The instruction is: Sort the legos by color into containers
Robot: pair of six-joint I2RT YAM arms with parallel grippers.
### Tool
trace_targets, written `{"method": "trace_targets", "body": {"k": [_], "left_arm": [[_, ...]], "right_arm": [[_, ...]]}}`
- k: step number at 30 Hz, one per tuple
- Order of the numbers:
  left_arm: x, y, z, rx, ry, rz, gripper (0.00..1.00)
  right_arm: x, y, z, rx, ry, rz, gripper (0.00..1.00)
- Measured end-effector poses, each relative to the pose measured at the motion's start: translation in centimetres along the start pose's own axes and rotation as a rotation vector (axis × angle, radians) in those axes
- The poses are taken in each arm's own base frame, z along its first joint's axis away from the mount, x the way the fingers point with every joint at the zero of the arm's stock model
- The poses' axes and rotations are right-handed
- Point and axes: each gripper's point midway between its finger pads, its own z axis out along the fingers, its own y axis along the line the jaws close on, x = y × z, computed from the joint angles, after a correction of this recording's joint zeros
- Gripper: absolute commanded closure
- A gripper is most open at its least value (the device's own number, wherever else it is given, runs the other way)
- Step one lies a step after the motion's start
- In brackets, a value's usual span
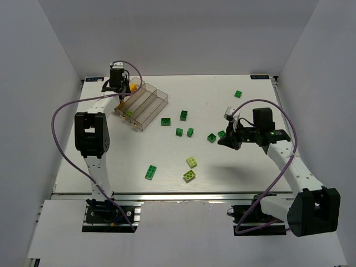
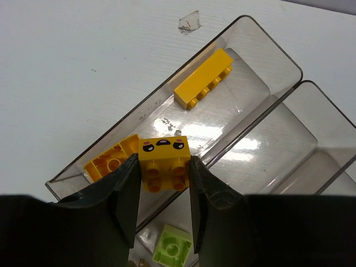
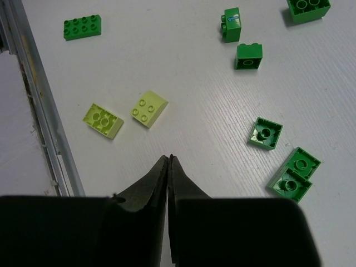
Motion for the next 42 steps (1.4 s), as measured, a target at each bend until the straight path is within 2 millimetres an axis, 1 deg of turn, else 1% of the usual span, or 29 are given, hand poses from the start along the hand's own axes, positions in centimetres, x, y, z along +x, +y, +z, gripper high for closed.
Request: {"method": "trace_targets", "body": {"k": [3, 4, 6, 7, 9, 11, 14, 18, 20, 21, 22, 23, 24, 25, 26, 27, 28, 29, 30, 32, 33, 34, 35, 36, 38, 40, 42], "left_arm": [[0.2, 0.4, 0.6, -0.018, 0.002, -0.008, 0.99], [0.2, 0.5, 0.7, -0.023, 0.002, -0.012, 0.94], [0.1, 0.7, 0.9, -0.030, -0.001, -0.024, 0.81], [0.1, 0.9, 1.0, -0.033, -0.001, -0.031, 0.65], [0.2, 1.1, 1.1, -0.040, 0.002, -0.042, 0.49], [0.3, 1.3, 1.1, -0.047, 0.004, -0.051, 0.38], [0.3, 1.6, 1.1, -0.055, 0.002, -0.067, 0.31], [0.8, 1.8, 1.3, -0.064, 0.009, -0.085, 0.27], [1.4, 2.0, 1.3, -0.068, 0.022, -0.093, 0.27], [1.7, 2.1, 1.3, -0.068, 0.029, -0.098, 0.29], [1.8, 2.0, 1.2, -0.065, 0.035, -0.104, 0.33], [2.0, 2.0, 1.0, -0.061, 0.041, -0.113, 0.50], [2.1, 2.0, 0.7, -0.059, 0.046, -0.120, 0.61], [2.1, 2.0, 0.2, -0.056, 0.048, -0.133, 0.75], [2.2, 2.0, -0.5, -0.053, 0.053, -0.148, 0.86], [2.2, 2.0, -1.3, -0.051, 0.056, -0.162, 0.94], [2.1, 2.1, -2.4, -0.042, 0.060, -0.179, 0.97], [1.9, 1.9, -3.3, -0.024, 0.060, -0.198, 0.96], [2.0, 2.3, -5.0, -0.022, 0.058, -0.208, 0.96], [2.1, 2.2, -8.5, 0.032, 0.045, -0.247, 0.77], [2.6, 2.1, -10.7, 0.068, 0.043, -0.270, 0.65], [3.2, 2.0, -12.6, 0.102, 0.042, -0.288, 0.45], [3.6, 1.8, -14.3, 0.139, 0.031, -0.307, 0.40], [4.3, 1.7, -15.7, 0.169, 0.021, -0.340, 0.37], [6.6, 1.3, -18.7, 0.230, 0.030, -0.395, 0.31], [9.3, 0.9, -20.7, 0.279, 0.052, -0.442, 0.31], [11.8, 0.7, -22.1, 0.305, 0.090, -0.472, 0.31]], "right_arm": [[0.1, 0.1, 0.1, -0.004, 0.003, 0.000, 0.89], [0.1, 0.1, 0.2, -0.006, 0.004, -0.001, 0.87], [0.1, 0.2, 0.2, -0.007, 0.006, -0.001, 0.86], [0.1, 0.2, 0.3, -0.010, 0.007, -0.002, 0.84], [0.1, 0.2, 0.4, -0.013, 0.009, 0.000, 0.79], [0.2, 0.3, 0.5, -0.018, 0.011, 0.001, 0.75], [0.3, 0.4, 0.6, -0.024, 0.015, -0.004, 0.73], [0.7, 0.6, 0.9, -0.042, 0.029, -0.018, 0.68], [1.0, 0.9, 1.0, -0.056, 0.040, -0.026, 0.62], [1.1, 1.1, 1.0, -0.066, 0.045, -0.032, 0.58], [1.3, 1.3, 1.0, -0.077, 0.050, -0.044, 0.50], [1.5, 1.6, 1.0, -0.090, 0.056, -0.062, 0.43], [1.5, 1.8, 1.0, -0.099, 0.058, -0.067, 0.36], [1.5, 2.2, 0.9, -0.121, 0.060, -0.091, 0.20], [1.6, 2.7, 0.8, -0.152, 0.059, -0.123, 0.12], [1.7, 3.3, 0.7, -0.182, 0.059, -0.152, 0.10], [1.8, 4.0, 0.7, -0.217, 0.053, -0.192, 0.11], [2.0, 4.6, 0.6, -0.250, 0.049, -0.233, 0.11], [2.2, 5.3, 0.6, -0.281, 0.048, -0.262, 0.11], [2.6, 6.7, 0.8, -0.343, 0.049, -0.332, 0.11], [2.8, 7.4, 1.0, -0.373, 0.050, -0.361, 0.11], [3.1, 8.2, 1.3, -0.404, 0.054, -0.390, 0.12], [3.3, 8.9, 1.5, -0.433, 0.056, -0.422, 0.14], [3.7, 9.5, 1.8, -0.460, 0.065, -0.451, 0.15], [4.4, 10.5, 2.4, -0.505, 0.082, -0.497, 0.19], [5.5, 11.1, 3.0, -0.537, 0.113, -0.532, 0.21], [6.4, 11.2, 3.7, -0.553, 0.148, -0.563, 0.23]]}}
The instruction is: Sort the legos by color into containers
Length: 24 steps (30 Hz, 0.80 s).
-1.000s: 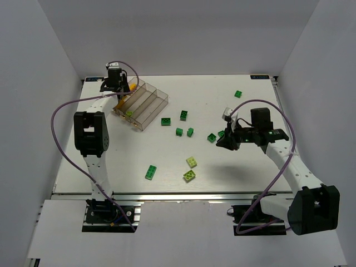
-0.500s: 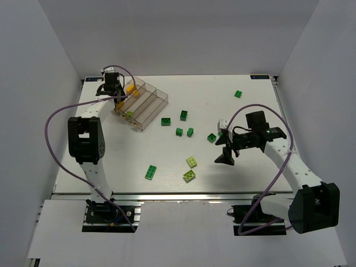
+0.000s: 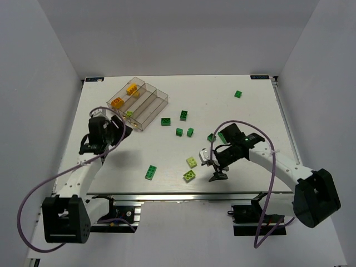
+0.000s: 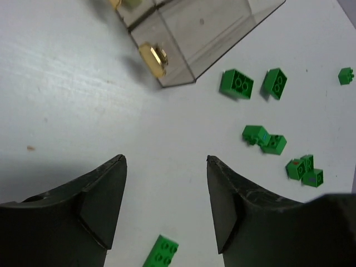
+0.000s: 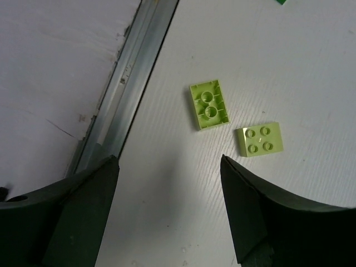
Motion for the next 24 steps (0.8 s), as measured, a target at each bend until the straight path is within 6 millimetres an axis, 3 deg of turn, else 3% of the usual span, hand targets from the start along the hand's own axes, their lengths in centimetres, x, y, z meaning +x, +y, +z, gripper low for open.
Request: {"method": "trace_targets", "body": {"k": [4, 9, 12, 14, 17, 24], "left_arm": [[2.7, 0.7, -1.7, 0.014, 0.036, -0.056, 0.31], [2.2, -0.2, -3.7, 0.054, -0.012, -0.082, 0.31], [1.9, -0.6, -4.6, 0.066, -0.030, -0.090, 0.31], [2.0, -0.6, -5.1, 0.067, -0.033, -0.097, 0.31], [1.9, -0.8, -5.8, 0.075, -0.043, -0.108, 0.31], [1.9, -1.0, -7.2, 0.087, -0.063, -0.124, 0.31]], "right_arm": [[1.5, -1.4, 1.6, -0.005, 0.070, -0.019, 0.32], [1.9, -4.8, 3.0, 0.079, 0.122, 0.133, 0.43], [1.3, -6.9, 3.2, 0.211, 0.144, 0.279, 0.37], [0.0, -7.3, 3.8, 0.289, 0.134, 0.388, 0.27], [-0.8, -7.5, 4.2, 0.378, 0.117, 0.512, 0.25], [1.6, -8.1, 3.8, 0.596, 0.146, 0.893, 0.29]]}}
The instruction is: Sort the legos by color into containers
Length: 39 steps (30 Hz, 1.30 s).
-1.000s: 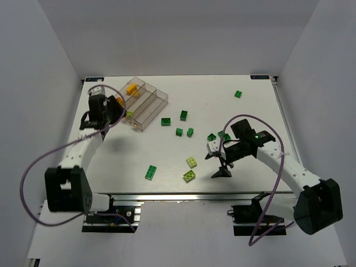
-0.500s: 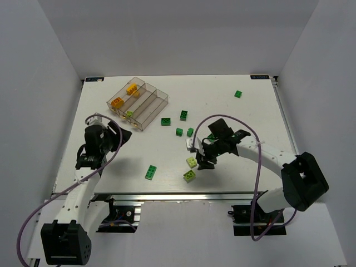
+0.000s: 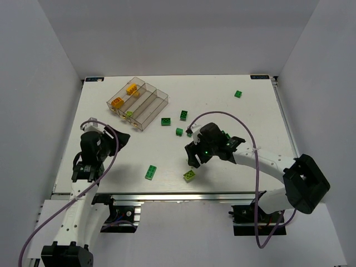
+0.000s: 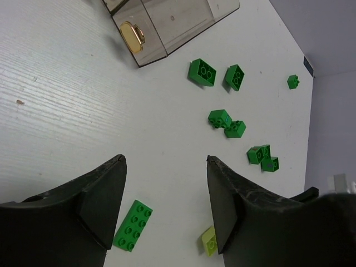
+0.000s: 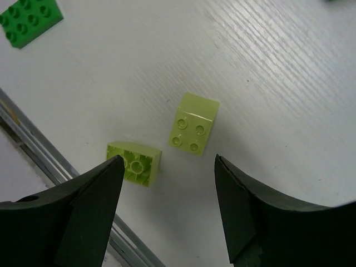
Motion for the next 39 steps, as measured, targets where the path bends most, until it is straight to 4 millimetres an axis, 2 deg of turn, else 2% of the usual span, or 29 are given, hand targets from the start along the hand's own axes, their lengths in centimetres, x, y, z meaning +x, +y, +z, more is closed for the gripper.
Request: {"method": "trace_targets", "body": {"k": [9, 18, 26, 30, 39], "left_arm": [[0.3, -0.2, -1.1, 0.013, -0.013, -0.043, 0.30], [0.3, -0.5, -1.3, 0.024, -0.014, -0.068, 0.30], [-0.2, -2.0, -1.9, 0.092, -0.030, -0.087, 0.30], [-0.6, -2.5, -2.3, 0.105, -0.042, -0.087, 0.29], [-1.6, -3.6, -2.9, 0.133, -0.068, -0.087, 0.29]], "right_arm": [[1.7, -1.0, 2.2, 0.075, 0.064, 0.191, 0.32], [1.8, -1.2, 3.2, 0.106, 0.063, 0.209, 0.31], [3.4, -1.6, 4.6, 0.132, 0.116, 0.213, 0.34], [3.1, -1.9, 4.9, 0.140, 0.103, 0.212, 0.40], [2.5, -2.1, 5.5, 0.144, 0.086, 0.208, 0.47]]}}
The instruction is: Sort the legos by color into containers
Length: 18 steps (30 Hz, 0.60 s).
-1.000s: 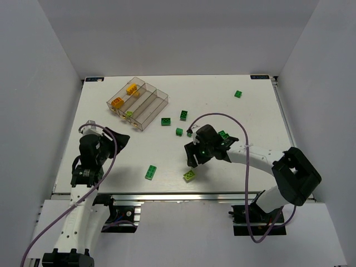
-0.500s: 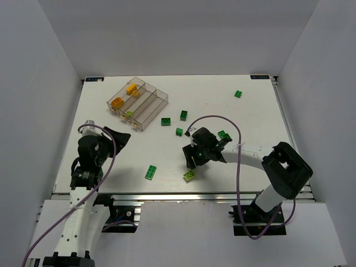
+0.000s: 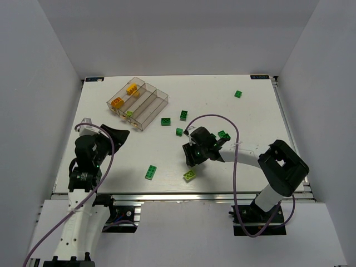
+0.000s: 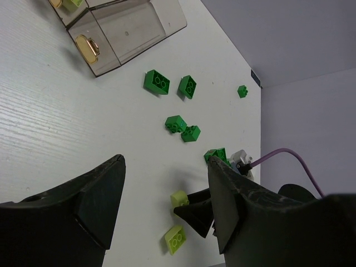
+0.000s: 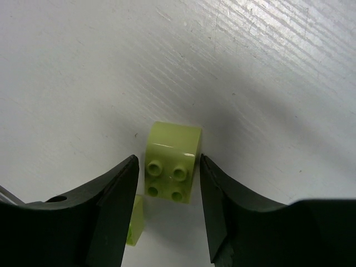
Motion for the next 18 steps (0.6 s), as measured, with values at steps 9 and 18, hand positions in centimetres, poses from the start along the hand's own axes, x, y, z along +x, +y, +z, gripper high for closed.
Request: {"method": "trace_targets", "body": {"k": [9, 18], "left_arm": [[0.0, 0.0, 0.0, -0.001, 0.001, 0.000, 0.29], [-0.1, 0.1, -0.1, -0.004, -0.006, 0.012, 0.29]], "right_arm": [[-0.1, 0.0, 0.1, -0.002, -0.001, -0.006, 0.62], [-1.8, 1.2, -0.6, -0.056, -0.008, -0.063, 1.00]]}}
